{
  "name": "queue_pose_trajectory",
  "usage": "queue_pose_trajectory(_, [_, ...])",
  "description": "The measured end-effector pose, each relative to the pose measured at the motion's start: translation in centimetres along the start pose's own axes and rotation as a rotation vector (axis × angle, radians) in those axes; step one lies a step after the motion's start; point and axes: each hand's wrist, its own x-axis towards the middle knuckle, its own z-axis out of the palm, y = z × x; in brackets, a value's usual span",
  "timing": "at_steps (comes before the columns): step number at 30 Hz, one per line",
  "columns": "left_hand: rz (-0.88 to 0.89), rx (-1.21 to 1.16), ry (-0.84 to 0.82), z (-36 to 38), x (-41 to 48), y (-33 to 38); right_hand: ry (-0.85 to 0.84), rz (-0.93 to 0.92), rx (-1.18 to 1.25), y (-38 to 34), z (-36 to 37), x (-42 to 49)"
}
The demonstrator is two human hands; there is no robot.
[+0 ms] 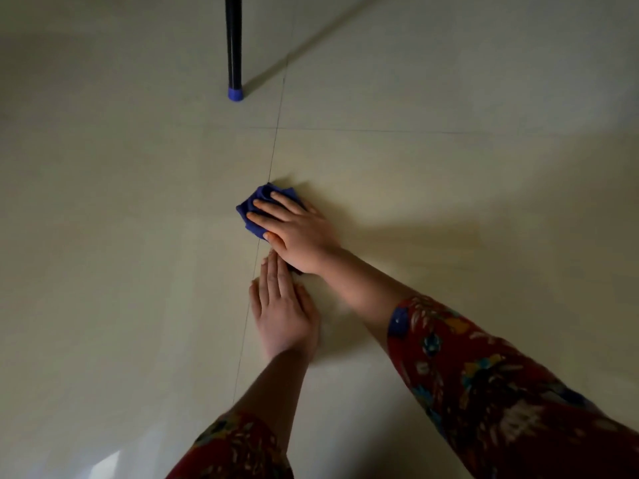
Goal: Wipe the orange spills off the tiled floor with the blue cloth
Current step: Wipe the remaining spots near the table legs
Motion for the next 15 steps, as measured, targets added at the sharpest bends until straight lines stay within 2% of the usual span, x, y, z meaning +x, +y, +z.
queue_pose_trajectory(3, [0.049, 0.037, -0.019, 0.1, 0.1, 0.1, 0.125, 0.057, 0.008, 2.9, -0.5, -2.0])
queue_pose_trajectory(7, [0.145, 0.053, -0.039, -0.4, -0.1, 0.4, 0.194, 0.394, -0.032, 10.7, -3.0, -9.5])
queue_pose_trajectory(10, [0.157, 0.01, -0.056, -0.8, 0.1, 2.2, 0.167, 0.615, -0.108, 17.4, -5.5, -17.7])
queue_pose_trajectory(15, [0.517, -0.035, -0.322, 0.6, -4.1, 10.2, 0.159, 1.124, -0.129, 24.2, -9.4, -32.8])
